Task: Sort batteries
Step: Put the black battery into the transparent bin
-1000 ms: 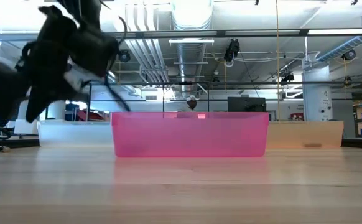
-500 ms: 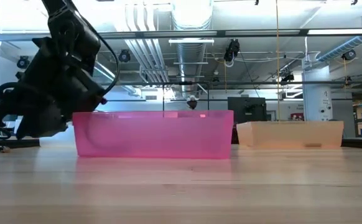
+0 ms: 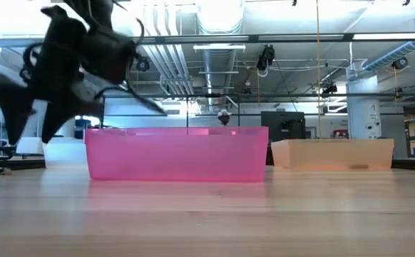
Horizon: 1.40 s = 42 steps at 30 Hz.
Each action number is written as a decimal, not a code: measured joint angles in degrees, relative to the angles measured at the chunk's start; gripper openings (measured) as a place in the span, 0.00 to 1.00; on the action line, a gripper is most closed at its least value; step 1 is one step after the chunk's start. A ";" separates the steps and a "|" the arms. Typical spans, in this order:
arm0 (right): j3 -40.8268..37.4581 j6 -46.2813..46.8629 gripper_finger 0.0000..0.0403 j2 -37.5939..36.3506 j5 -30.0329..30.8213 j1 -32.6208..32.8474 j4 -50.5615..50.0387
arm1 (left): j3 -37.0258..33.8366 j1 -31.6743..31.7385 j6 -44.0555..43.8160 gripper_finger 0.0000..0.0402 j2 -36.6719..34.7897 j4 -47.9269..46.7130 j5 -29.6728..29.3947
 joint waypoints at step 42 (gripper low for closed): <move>0.00 -2.45 0.75 0.00 -0.35 0.76 -0.38 | -7.89 -9.24 -22.74 0.34 -5.30 -10.89 37.03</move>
